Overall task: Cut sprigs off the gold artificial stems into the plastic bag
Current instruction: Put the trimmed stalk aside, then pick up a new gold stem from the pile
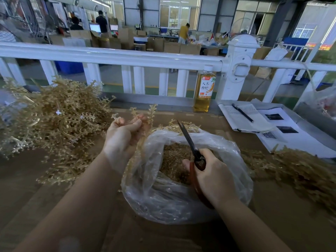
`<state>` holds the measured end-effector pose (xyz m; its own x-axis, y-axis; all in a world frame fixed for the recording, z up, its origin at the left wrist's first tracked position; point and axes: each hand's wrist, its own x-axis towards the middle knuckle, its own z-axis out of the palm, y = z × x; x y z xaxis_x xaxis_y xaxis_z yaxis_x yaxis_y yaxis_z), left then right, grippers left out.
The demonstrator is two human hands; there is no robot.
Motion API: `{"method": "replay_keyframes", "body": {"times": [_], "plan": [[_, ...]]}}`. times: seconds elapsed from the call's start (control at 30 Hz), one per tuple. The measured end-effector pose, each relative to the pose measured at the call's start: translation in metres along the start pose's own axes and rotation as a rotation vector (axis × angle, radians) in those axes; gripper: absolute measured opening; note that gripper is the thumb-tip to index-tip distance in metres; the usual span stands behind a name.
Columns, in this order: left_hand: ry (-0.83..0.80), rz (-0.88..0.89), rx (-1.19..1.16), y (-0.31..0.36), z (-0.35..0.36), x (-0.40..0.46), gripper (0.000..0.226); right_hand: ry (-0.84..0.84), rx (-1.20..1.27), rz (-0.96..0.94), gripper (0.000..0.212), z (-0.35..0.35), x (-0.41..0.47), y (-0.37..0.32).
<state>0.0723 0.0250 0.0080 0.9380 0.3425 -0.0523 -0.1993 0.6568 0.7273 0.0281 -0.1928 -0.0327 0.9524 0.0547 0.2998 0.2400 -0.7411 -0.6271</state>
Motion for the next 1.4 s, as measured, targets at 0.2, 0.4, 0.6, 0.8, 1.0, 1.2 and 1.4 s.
{"method": "replay_keyframes", "body": {"times": [0.2,0.4,0.6,0.8,1.0,1.2,1.4], "plan": [[0.0,-0.114,0.23,-0.014,-0.004,-0.001,0.03,-0.002,0.001,-0.001,0.031,-0.001,0.0,-0.001],[-0.058,-0.117,0.287,-0.018,0.002,-0.008,0.014,0.0,0.05,0.013,0.028,-0.004,0.001,0.0],[0.049,-0.048,0.04,-0.003,0.009,-0.003,0.016,-0.006,0.084,0.017,0.027,-0.007,0.002,0.0],[0.021,0.133,0.161,0.003,0.006,-0.012,0.021,-0.013,0.076,0.013,0.027,-0.006,0.002,-0.001],[-0.28,0.305,1.375,-0.008,0.007,-0.021,0.008,-0.001,0.043,0.024,0.025,-0.006,0.003,0.001],[-0.536,0.078,1.497,-0.013,0.004,-0.031,0.044,0.004,0.051,0.025,0.023,-0.005,0.004,0.002],[-0.309,-0.037,1.103,-0.012,0.005,-0.037,0.037,-0.002,0.051,0.018,0.025,-0.005,0.004,0.001]]}}
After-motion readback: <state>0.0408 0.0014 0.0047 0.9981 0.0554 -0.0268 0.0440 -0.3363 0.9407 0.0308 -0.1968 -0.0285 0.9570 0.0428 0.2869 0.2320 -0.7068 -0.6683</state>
